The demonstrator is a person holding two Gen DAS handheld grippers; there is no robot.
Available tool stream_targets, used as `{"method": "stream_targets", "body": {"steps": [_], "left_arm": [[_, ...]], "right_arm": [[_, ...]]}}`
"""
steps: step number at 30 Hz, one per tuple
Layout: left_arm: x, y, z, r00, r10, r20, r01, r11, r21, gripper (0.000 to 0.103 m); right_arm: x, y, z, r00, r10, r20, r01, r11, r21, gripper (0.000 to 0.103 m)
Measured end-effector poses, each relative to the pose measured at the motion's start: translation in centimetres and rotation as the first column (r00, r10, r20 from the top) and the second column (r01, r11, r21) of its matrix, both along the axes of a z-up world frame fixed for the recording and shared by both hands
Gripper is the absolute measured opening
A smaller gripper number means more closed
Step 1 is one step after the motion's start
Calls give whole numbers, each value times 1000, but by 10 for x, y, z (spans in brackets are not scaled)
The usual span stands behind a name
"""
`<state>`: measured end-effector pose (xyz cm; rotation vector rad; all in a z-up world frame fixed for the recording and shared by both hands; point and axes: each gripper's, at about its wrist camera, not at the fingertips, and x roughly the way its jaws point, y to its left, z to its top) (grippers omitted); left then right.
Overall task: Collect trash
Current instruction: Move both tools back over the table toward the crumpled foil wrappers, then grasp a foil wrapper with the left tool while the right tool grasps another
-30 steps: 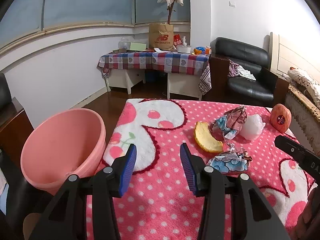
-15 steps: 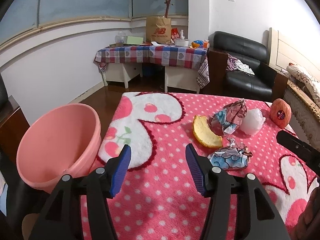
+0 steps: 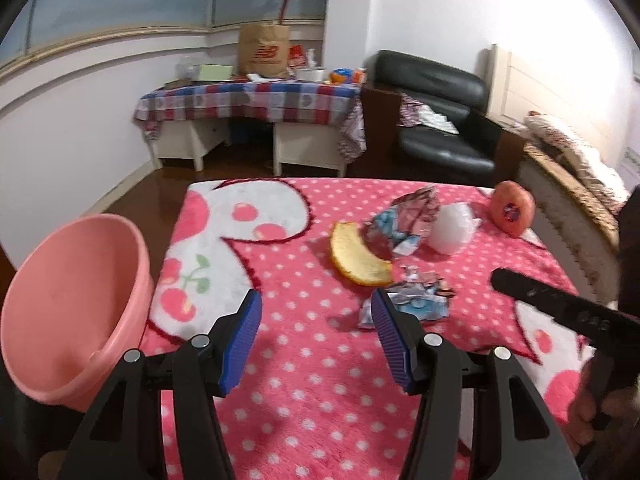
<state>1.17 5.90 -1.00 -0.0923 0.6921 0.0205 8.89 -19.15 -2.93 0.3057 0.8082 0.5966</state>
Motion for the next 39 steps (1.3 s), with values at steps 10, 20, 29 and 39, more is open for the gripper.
{"method": "stream_targets", "body": {"steps": [10, 20, 29, 39], "left_arm": [[7, -6, 4, 988, -154, -17, 153, 987, -55, 58], [49, -34, -25, 945, -310, -104, 313, 950, 10, 58], [57, -40, -44, 915, -367, -167, 365, 930, -38, 13], [20, -18, -18, 944, -318, -81, 308, 944, -121, 5]], "right_arm": [[1, -16, -13, 995, 25, -94, -25, 1000, 0, 42], [4, -7, -9, 995, 60, -77, -63, 997, -47, 42], [14, -6, -5, 996, 73, -60, -77, 994, -74, 42], [44, -9, 15, 1000, 25, 3, -24, 996, -90, 42]]}}
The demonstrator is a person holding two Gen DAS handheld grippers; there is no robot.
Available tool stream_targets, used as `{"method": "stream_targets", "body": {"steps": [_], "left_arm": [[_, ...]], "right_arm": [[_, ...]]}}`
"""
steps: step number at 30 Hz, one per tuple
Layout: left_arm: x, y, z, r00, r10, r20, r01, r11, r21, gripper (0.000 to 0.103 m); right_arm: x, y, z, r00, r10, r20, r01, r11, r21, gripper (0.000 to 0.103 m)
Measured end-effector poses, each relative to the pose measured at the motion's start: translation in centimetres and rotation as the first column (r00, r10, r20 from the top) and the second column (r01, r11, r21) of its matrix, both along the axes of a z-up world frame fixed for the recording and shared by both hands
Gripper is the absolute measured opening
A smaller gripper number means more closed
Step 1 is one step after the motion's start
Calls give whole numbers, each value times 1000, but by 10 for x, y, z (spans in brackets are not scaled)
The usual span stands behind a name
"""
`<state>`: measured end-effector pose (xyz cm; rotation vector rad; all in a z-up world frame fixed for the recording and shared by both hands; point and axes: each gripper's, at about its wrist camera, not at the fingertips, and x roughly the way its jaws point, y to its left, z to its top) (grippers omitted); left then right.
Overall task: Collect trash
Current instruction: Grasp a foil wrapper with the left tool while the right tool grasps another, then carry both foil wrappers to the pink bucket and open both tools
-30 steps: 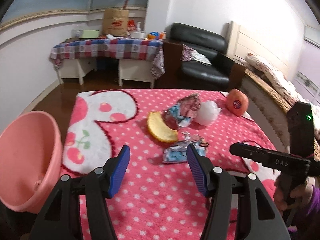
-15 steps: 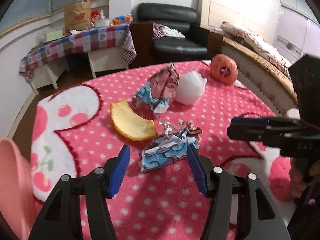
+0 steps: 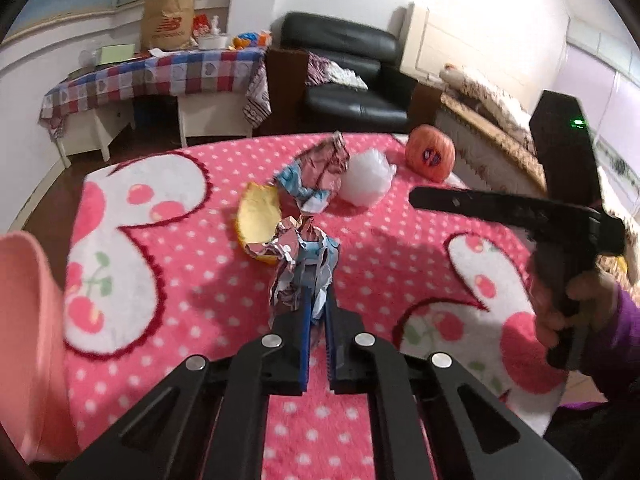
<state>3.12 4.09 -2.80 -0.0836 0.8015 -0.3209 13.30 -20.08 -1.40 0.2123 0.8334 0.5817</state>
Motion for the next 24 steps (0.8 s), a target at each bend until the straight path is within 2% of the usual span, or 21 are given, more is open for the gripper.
{"method": "stream_targets", "body": {"steps": [7, 14, 18, 20, 24], "left_arm": [[-16, 21, 13, 997, 69, 30, -67, 996, -65, 5], [-27, 40, 12, 993, 115, 26, -112, 989, -97, 5], [-30, 45, 10, 991, 133, 23, -129, 985, -114, 5], [-33, 48, 10, 990, 136, 28, -131, 984, -123, 5], [-38, 50, 13, 988, 145, 44, -138, 981, -138, 5]], "right_arm": [[40, 33, 26, 997, 63, 51, -61, 997, -37, 42], [76, 69, 17, 994, 106, 34, -100, 986, -134, 42], [77, 78, 7, 992, 127, 7, -125, 980, -155, 42], [70, 79, 7, 991, 132, 20, -127, 979, -158, 29], [57, 77, 14, 991, 126, 49, -117, 981, -154, 23]]}}
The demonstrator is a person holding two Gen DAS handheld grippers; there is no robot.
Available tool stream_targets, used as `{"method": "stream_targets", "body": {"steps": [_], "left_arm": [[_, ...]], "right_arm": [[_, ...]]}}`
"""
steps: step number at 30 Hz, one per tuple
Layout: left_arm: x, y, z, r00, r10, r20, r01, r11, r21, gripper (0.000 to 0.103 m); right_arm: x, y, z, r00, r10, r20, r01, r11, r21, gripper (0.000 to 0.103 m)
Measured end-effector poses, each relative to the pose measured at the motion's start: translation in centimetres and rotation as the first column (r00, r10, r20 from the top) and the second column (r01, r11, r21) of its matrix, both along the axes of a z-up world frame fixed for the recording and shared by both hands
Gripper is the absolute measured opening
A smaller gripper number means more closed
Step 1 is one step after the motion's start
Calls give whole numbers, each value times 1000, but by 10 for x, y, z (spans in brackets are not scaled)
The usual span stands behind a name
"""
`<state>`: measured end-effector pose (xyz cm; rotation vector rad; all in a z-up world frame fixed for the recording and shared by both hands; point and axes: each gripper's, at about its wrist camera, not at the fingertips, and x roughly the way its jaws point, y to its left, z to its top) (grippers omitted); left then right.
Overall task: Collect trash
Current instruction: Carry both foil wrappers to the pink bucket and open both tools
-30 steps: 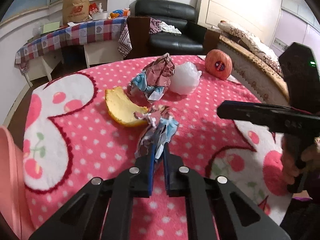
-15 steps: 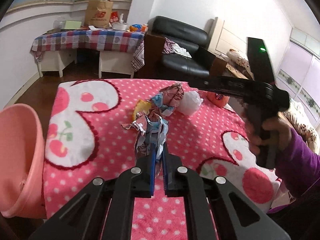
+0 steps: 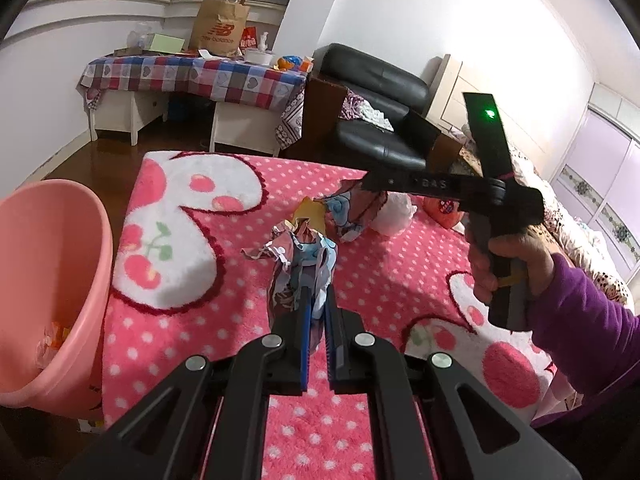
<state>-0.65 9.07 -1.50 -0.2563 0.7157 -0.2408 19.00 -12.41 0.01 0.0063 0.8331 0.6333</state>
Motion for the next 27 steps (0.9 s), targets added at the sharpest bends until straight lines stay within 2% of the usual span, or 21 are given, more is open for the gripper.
{"method": "stream_targets", "body": {"steps": [8, 14, 19, 27], "left_arm": [[-20, 12, 16, 997, 52, 62, -51, 999, -17, 5], [-39, 37, 27, 984, 150, 96, -149, 989, -19, 5], [-52, 62, 32, 958, 270, 94, -271, 963, -1, 5], [-67, 102, 30, 898, 436, 62, -438, 899, 19, 5]], "right_arm": [[-31, -5, 45, 997, -16, 82, 9, 996, 89, 22], [-56, 20, 76, 989, 43, 138, -64, 986, 154, 22], [-70, 57, 83, 981, 122, 150, -148, 973, 178, 22], [-90, 126, 77, 959, 247, 137, -267, 951, 157, 22]]}}
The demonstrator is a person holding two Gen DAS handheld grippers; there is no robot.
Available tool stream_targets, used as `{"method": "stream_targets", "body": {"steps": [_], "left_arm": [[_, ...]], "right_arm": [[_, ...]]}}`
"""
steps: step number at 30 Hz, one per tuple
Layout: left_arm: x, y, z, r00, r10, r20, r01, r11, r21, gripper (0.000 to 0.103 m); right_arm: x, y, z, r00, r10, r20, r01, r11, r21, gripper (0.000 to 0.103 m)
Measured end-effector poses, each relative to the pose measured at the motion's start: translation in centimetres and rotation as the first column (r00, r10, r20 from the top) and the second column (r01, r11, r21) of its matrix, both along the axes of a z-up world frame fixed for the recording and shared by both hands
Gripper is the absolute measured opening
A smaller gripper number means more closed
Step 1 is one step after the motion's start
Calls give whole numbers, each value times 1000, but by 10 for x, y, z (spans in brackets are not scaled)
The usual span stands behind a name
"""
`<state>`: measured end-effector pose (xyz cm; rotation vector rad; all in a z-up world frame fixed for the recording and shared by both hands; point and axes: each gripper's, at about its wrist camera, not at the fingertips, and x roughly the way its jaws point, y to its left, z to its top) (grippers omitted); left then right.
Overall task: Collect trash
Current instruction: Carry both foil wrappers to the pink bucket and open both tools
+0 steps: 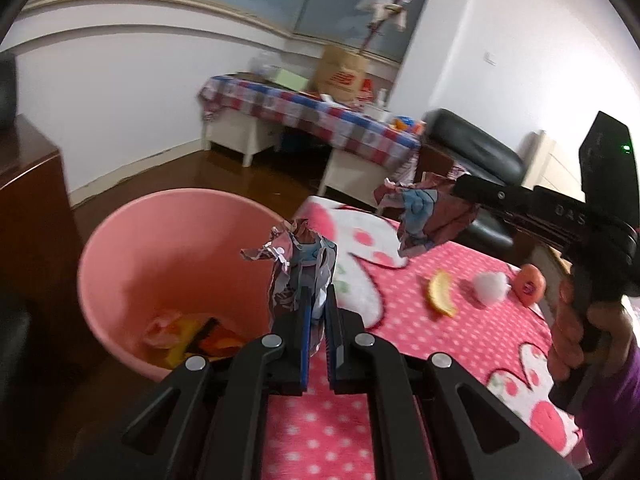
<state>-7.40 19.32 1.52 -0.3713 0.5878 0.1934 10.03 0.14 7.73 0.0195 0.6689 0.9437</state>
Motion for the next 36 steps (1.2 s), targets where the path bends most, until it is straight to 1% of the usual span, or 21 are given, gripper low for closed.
{"method": "stream_targets", "body": {"steps": [5, 8, 11, 16, 22, 26, 31, 36], "left_arm": [[-3, 19, -4, 996, 87, -28, -87, 996, 12, 5], [-5, 29, -8, 991, 126, -46, -126, 992, 9, 5], [-6, 37, -12, 985, 162, -66, -160, 987, 24, 5], [-7, 48, -21, 976, 200, -90, -198, 980, 24, 5], [-4, 58, -31, 965, 231, -122, -230, 973, 24, 5], [-2, 63, -37, 960, 242, -138, -242, 970, 20, 5], [-1, 69, -43, 957, 249, -149, -250, 968, 13, 6], [-1, 75, -46, 954, 258, -155, -259, 966, 9, 6]], "right_arm": [[-10, 38, -6, 999, 50, 7, -50, 998, -33, 23], [-17, 59, -10, 997, 73, 23, -72, 995, -63, 23], [-22, 73, -15, 995, 90, 34, -86, 992, -92, 23], [-32, 96, -25, 990, 120, 72, -107, 982, -156, 23], [-37, 115, -37, 986, 140, 92, -118, 970, -213, 23], [-36, 122, -45, 986, 148, 82, -125, 965, -232, 23], [-31, 128, -56, 988, 148, 41, -134, 961, -241, 23], [-28, 133, -60, 988, 151, 14, -144, 962, -231, 23]]}}
